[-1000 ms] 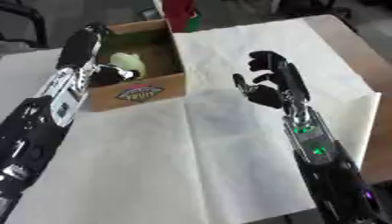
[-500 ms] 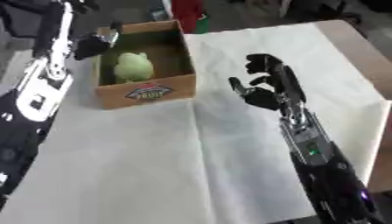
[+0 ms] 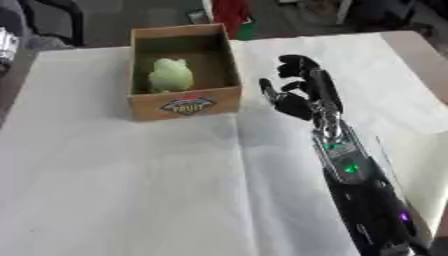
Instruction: Pick up objects on the table and place them in the box.
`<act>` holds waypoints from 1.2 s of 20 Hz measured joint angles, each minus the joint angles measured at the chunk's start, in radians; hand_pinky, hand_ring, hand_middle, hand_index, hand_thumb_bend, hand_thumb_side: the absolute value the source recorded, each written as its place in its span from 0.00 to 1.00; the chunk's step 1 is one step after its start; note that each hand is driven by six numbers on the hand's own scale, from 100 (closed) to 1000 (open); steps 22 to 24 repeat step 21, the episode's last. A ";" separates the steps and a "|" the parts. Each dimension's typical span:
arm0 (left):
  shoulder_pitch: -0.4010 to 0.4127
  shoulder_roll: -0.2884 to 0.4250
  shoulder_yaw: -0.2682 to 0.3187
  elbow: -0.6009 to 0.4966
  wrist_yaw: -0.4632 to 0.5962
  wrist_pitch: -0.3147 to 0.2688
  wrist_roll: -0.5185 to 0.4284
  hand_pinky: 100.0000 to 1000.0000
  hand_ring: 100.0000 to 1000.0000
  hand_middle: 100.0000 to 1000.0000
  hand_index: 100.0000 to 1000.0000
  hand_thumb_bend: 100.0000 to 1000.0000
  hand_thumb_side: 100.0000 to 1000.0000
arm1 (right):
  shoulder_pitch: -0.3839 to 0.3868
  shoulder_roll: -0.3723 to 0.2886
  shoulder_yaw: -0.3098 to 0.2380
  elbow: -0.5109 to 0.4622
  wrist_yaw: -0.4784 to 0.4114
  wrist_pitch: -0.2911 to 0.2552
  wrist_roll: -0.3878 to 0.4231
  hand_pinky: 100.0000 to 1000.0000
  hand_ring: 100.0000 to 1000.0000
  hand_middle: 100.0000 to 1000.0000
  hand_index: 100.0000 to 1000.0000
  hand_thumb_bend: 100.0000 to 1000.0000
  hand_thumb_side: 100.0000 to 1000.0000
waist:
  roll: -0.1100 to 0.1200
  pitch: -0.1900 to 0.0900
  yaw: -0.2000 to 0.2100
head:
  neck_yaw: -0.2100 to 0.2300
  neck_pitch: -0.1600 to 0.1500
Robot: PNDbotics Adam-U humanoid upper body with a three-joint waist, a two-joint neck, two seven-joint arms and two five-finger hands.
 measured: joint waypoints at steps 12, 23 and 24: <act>0.150 -0.035 0.087 0.008 0.086 -0.012 0.056 0.69 0.63 0.56 0.57 0.20 0.32 | 0.012 0.000 -0.043 -0.027 0.005 0.007 -0.048 0.53 0.67 0.58 0.73 0.29 0.00 | 0.002 0.001 0.026 | -0.006 0.000; 0.181 -0.047 0.099 0.029 0.115 -0.022 0.079 0.69 0.62 0.56 0.58 0.19 0.33 | 0.016 -0.001 -0.053 -0.033 0.005 0.010 -0.060 0.53 0.67 0.58 0.73 0.29 0.00 | 0.003 0.005 0.036 | -0.005 0.001; 0.181 -0.047 0.099 0.029 0.115 -0.022 0.079 0.69 0.62 0.56 0.58 0.19 0.33 | 0.016 -0.001 -0.053 -0.033 0.005 0.010 -0.060 0.53 0.67 0.58 0.73 0.29 0.00 | 0.003 0.005 0.036 | -0.005 0.001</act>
